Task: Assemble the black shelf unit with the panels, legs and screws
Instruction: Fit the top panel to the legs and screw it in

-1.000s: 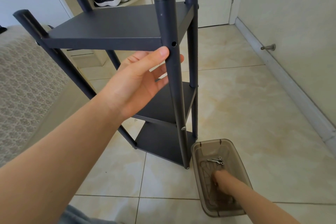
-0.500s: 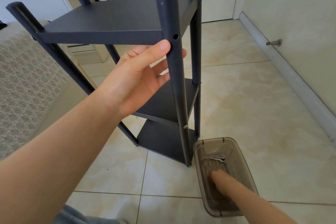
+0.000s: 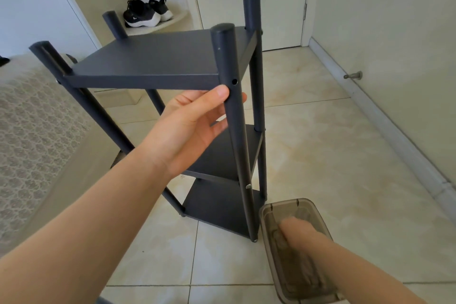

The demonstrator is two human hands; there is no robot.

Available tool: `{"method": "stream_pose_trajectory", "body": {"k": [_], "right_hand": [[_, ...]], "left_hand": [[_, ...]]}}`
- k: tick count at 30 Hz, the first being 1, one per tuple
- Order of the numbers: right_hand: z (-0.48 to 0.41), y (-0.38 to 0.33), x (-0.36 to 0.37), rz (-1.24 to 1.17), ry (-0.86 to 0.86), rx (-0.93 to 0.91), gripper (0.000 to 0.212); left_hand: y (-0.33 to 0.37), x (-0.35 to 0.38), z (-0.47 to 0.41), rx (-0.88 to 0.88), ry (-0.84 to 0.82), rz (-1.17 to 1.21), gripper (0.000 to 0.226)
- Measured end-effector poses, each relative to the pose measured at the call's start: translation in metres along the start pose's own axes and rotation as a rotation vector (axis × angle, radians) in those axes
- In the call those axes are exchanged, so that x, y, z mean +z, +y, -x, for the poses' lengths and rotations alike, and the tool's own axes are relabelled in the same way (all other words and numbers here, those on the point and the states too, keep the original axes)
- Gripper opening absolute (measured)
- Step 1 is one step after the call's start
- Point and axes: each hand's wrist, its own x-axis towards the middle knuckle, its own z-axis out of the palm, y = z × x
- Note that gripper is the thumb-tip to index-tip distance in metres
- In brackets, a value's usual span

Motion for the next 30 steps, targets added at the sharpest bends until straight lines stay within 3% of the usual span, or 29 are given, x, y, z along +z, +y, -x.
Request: {"method": "stream_pose_trajectory", "body": {"k": [4,9,15,21,26,30], "right_hand": [[0.016,0.006,-0.055,0.032,-0.017,-0.038,0.029],[0.057,0.000,-0.133,0.083,0.004,-0.147,0.019],[0.151,-0.025,-0.223,-0.288,0.227,-0.373,0.009],[0.227,-0.050,-0.260,-0.711,0.529,-0.550,0.008],[0.255,-0.057,-0.276,-0.862,0.677,-0.625,0.008],[0.252,-0.058,-0.276,-0.898,0.760,-0.593,0.007]], "left_hand": [[0.002,0.000,0.002,-0.024,0.038,0.019,0.016],[0.005,0.007,0.008,-0.038,0.091,0.021,0.019],[0.006,0.009,0.011,-0.071,0.135,0.090,0.025],[0.008,0.011,0.011,-0.067,0.156,0.093,0.052],[0.008,0.009,0.010,-0.068,0.156,0.077,0.038],[0.005,0.008,0.008,-0.073,0.162,0.053,0.043]]}}
